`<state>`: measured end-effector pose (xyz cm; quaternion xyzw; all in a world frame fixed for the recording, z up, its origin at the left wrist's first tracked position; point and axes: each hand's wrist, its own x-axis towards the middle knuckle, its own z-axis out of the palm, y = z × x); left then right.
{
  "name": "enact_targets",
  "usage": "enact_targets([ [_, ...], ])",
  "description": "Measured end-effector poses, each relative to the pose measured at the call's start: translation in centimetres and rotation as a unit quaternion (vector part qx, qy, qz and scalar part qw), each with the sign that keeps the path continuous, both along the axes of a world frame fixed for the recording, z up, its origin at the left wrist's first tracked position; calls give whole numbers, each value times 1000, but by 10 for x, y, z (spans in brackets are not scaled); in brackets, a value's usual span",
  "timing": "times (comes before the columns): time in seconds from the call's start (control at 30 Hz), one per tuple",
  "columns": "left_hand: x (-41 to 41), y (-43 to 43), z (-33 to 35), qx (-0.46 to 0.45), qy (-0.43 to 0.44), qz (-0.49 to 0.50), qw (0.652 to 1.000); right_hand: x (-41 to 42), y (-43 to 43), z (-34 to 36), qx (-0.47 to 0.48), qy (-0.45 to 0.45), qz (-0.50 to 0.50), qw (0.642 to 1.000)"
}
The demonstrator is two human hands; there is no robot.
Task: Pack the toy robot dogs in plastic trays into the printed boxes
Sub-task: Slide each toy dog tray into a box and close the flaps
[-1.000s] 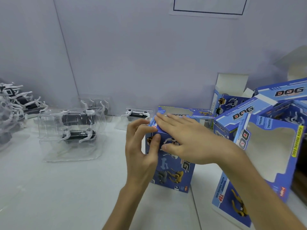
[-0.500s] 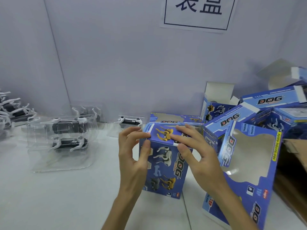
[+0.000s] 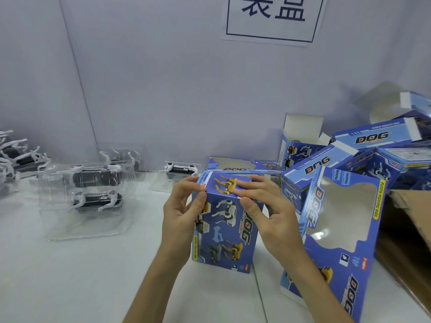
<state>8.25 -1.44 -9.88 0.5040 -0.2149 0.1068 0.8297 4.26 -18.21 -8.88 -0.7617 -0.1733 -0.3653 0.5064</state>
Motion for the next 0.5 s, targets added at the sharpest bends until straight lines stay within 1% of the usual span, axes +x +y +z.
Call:
enact_targets([
  [0.17,2,5,1,25,-29,-39,999,-2,-2,1,-7,7,-1,1000],
  [0.3,2,13,1,46,-39,-72,996,-4,-5,1,-7,16,27,999],
  [0.4,0,14,3,74,-42,-45,995,-7,-14,0,13,39,65,997],
  [0.5,-8,6,8,117,-69,-16,991,-12,-27,-1,33,52,87,994],
])
